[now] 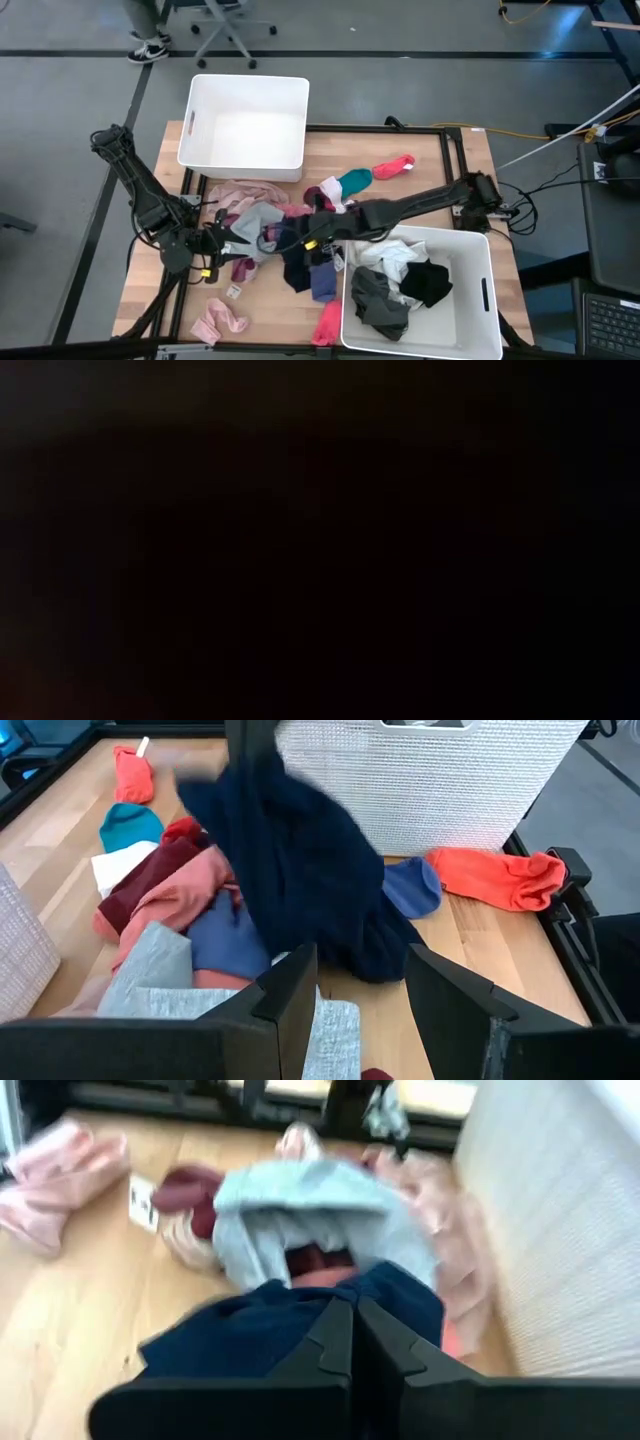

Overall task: Sort clothes
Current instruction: Put the dark blue underwear into the bottom white bin

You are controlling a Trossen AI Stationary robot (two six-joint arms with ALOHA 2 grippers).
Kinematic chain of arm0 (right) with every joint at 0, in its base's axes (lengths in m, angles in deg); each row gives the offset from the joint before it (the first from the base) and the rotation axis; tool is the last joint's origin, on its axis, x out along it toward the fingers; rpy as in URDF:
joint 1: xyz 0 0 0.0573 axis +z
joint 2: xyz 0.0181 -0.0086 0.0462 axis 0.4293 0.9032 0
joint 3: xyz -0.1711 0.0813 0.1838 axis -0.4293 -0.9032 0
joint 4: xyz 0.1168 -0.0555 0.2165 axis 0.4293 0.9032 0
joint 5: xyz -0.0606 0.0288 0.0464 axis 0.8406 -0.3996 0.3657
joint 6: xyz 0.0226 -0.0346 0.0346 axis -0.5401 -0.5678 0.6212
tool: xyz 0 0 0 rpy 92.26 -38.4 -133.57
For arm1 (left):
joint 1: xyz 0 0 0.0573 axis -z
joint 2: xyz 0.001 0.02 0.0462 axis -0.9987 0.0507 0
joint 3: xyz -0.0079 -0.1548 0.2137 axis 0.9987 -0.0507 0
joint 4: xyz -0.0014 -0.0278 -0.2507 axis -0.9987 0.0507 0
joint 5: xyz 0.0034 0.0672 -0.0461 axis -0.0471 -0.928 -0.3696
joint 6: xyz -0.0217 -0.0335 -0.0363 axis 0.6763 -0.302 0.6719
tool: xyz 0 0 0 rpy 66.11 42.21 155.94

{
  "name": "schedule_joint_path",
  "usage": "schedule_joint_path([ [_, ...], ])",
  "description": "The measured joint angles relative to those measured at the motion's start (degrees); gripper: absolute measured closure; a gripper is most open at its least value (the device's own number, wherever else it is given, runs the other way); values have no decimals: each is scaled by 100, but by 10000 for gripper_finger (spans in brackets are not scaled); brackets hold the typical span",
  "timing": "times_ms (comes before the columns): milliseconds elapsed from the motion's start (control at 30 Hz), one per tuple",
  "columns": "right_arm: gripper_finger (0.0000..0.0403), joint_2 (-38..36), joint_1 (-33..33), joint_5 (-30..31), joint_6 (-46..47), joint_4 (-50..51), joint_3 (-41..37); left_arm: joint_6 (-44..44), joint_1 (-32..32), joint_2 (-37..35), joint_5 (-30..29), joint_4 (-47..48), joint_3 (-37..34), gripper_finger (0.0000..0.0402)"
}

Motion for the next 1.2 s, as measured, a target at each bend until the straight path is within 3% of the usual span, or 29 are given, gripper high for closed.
schedule_joint_path([
  [567,393,-2091,-9,328,-272,-397,9,-73,-2,0,-40,7,0,258],
  [933,394,-2978,364,68,-241,-761,49,-55,-2,0,-127,6,0,258],
  [1200,394,-3204,1197,-191,299,330,1349,-33,-2,0,-127,-3,0,258],
])
